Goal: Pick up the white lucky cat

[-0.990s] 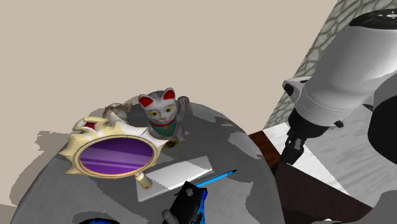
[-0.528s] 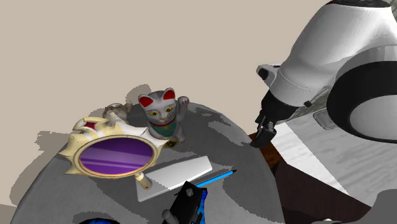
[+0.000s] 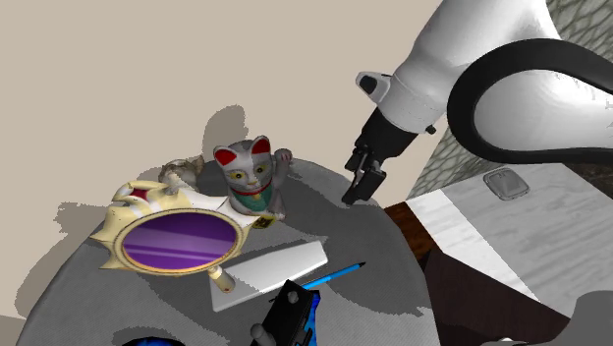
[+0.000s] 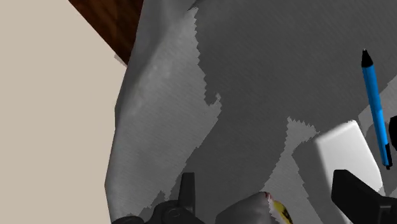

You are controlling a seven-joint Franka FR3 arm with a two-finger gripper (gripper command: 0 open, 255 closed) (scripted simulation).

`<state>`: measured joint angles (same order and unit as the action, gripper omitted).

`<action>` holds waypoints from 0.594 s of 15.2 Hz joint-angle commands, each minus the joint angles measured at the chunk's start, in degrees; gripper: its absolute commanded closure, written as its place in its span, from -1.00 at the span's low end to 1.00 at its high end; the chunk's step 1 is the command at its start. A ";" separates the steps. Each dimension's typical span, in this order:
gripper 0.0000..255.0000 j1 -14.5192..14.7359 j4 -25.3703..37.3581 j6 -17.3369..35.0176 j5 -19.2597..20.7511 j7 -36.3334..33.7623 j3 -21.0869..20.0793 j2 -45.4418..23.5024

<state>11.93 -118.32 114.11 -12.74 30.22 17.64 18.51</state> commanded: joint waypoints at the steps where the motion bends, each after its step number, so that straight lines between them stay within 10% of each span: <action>1: -1.00 1.56 3.53 0.97 -3.92 4.51 1.53 -2.97; 9: -1.00 5.08 18.99 -0.61 -21.29 21.58 6.16 -14.58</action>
<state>16.82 -101.74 114.06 -31.27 49.18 23.13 5.87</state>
